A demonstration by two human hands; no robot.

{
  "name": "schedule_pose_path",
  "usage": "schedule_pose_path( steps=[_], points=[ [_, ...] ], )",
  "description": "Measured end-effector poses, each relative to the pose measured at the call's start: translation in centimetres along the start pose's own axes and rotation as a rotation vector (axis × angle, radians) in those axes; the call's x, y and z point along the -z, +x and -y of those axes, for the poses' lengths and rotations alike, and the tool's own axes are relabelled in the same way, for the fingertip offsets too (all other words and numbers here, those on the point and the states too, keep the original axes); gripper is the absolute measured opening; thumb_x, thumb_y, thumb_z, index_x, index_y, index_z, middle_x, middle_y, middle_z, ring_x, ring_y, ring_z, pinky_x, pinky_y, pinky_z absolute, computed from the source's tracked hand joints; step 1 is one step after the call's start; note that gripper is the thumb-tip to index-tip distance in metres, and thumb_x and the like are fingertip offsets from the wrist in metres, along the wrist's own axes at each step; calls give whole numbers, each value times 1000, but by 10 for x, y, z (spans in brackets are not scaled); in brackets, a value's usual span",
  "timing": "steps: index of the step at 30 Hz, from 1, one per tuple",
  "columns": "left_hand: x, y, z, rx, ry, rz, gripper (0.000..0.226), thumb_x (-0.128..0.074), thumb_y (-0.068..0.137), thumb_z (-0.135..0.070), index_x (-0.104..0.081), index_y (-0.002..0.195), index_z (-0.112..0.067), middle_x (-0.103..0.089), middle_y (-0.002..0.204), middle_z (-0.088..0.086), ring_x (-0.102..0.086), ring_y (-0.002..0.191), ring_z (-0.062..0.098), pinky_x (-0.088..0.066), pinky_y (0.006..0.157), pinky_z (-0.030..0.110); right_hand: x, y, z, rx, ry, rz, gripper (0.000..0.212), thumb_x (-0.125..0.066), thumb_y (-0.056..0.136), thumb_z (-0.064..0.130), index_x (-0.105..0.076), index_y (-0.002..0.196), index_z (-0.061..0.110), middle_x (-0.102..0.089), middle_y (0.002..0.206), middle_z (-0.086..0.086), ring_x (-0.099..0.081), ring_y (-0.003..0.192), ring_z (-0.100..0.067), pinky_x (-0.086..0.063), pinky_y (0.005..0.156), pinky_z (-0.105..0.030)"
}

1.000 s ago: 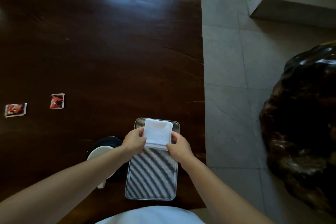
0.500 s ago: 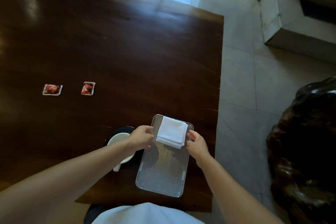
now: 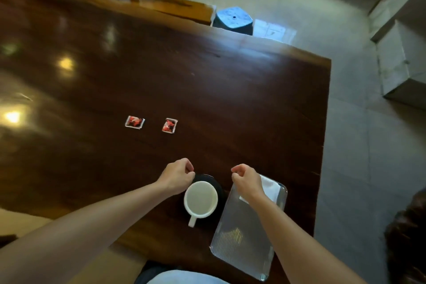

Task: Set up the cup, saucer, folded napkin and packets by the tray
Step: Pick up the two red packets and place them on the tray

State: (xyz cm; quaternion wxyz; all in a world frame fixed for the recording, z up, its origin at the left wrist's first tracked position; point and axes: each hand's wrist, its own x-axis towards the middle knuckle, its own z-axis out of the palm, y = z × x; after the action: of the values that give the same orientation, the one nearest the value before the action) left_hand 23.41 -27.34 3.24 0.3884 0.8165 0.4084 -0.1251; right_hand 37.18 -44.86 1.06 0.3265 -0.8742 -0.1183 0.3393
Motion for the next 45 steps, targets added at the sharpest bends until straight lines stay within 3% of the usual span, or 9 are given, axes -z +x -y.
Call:
schedule_pose_path(
  steps=[3, 9, 13, 22, 29, 33, 36, 39, 45],
  points=[
    [29, 6, 20, 16, 80, -57, 5, -60, 93, -29, -60, 96, -25, -68, 92, -4, -64, 82, 13, -54, 71, 31, -22, 6, 30, 62, -65, 47, 20, -57, 92, 16, -69, 108, 17, -69, 93, 1, -63, 87, -18, -46, 74, -28],
    [83, 25, 54, 45, 345, -213, 15, -57, 95, -35, -57, 102, -22, -64, 83, -6, -64, 75, 14, -58, 64, 35, -63, 25, 79, 156, -129, 82, 18, -59, 91, 20, -69, 105, 19, -66, 79, 9, -61, 71, -4, -44, 59, -15],
    [116, 52, 77, 65, 378, -214, 18, -55, 96, -36, -57, 105, -21, -63, 86, -4, -64, 76, 15, -58, 64, 35, -91, 45, 116, 154, -154, 117, 11, -60, 94, 22, -65, 104, 25, -67, 83, 8, -66, 74, -8, -60, 71, -29],
    [174, 143, 139, 46, 382, -125, 18, -53, 93, -33, -59, 103, -19, -64, 90, -2, -63, 79, 19, -57, 68, 38, -164, 114, 199, 111, -318, 86, 15, -57, 97, 32, -64, 107, 22, -63, 89, 8, -64, 77, -10, -60, 72, -37],
    [188, 204, 171, 0, 314, -139, 30, -57, 93, -32, -52, 121, -23, -48, 108, 1, -57, 75, 21, -48, 55, 34, -200, 152, 213, 57, -464, 12, 43, -62, 96, 28, -47, 135, 21, -52, 125, -4, -58, 109, -22, -57, 84, -39],
    [185, 226, 180, -39, 315, -102, 52, -62, 93, -35, -45, 142, -27, -37, 144, 8, -62, 106, 31, -59, 76, 44, -210, 169, 212, 30, -553, 49, 68, -68, 92, 18, -34, 151, 26, -33, 149, -6, -43, 126, -27, -53, 92, -41],
    [180, 231, 185, -56, 342, -42, 58, -67, 91, -34, -44, 144, -28, -30, 151, 9, -55, 118, 33, -57, 81, 46, -216, 174, 207, 16, -631, 76, 72, -73, 88, 13, -36, 148, 27, -26, 154, -6, -37, 129, -29, -53, 92, -42],
    [175, 230, 187, -47, 325, -39, 47, -69, 90, -27, -50, 133, -24, -32, 146, 10, -54, 115, 33, -56, 77, 46, -220, 175, 201, 30, -660, 64, 67, -77, 84, 11, -40, 139, 26, -28, 150, -5, -39, 124, -29, -54, 87, -40],
    [168, 218, 179, -36, 276, 87, 23, -65, 89, -15, -43, 97, -17, -56, 104, 9, -61, 95, 34, -46, 69, 40, -216, 156, 191, 17, -500, 115, 47, -70, 85, 2, -44, 119, 21, -55, 118, -5, -58, 108, -26, -53, 88, -43]
  ],
)
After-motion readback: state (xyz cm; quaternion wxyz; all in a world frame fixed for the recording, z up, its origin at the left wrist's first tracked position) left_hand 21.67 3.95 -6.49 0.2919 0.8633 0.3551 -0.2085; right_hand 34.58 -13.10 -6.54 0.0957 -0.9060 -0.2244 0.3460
